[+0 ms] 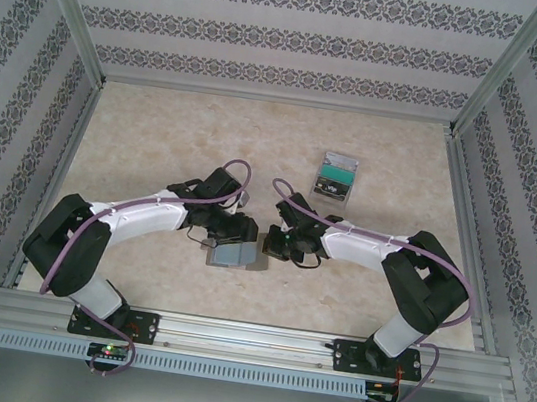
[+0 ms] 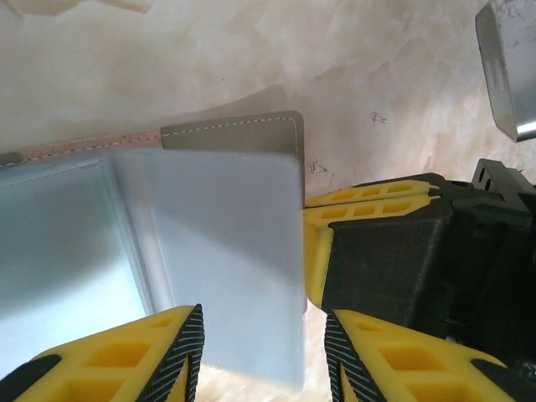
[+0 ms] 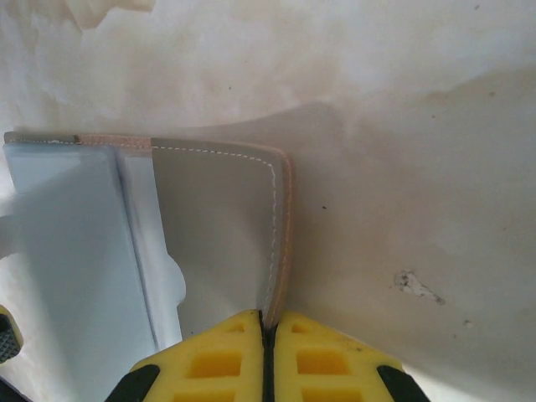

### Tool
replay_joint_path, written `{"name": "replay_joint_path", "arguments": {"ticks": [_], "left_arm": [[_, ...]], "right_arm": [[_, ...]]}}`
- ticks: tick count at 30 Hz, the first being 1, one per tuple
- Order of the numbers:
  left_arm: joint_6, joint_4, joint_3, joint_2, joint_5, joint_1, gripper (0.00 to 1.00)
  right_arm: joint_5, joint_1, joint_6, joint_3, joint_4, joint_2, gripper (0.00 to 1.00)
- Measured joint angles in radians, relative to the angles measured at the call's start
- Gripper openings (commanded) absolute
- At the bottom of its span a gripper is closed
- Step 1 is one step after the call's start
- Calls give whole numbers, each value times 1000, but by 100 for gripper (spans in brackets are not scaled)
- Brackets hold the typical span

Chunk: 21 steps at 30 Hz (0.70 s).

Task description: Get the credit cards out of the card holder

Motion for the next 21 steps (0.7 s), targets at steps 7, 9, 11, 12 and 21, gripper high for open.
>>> {"name": "replay_joint_path", "arguments": {"ticks": [7,9,11,12,21], "left_arm": [[2,0,0,0,-2,0,41],[5,-12,-2,-3,-29,1,41],[6,-31,-9,-18,-61,8,41],[7,-45,-13,-28,-80,13,41],[-1,-126,-84,-60,-193,34,41]], "right_arm": [[-3,-13,0,0,0,0,0],[-3,-13,0,0,0,0,0],[-3,-13,0,0,0,0,0],[-3,-13,0,0,0,0,0],[-3,-13,0,0,0,0,0]]}}
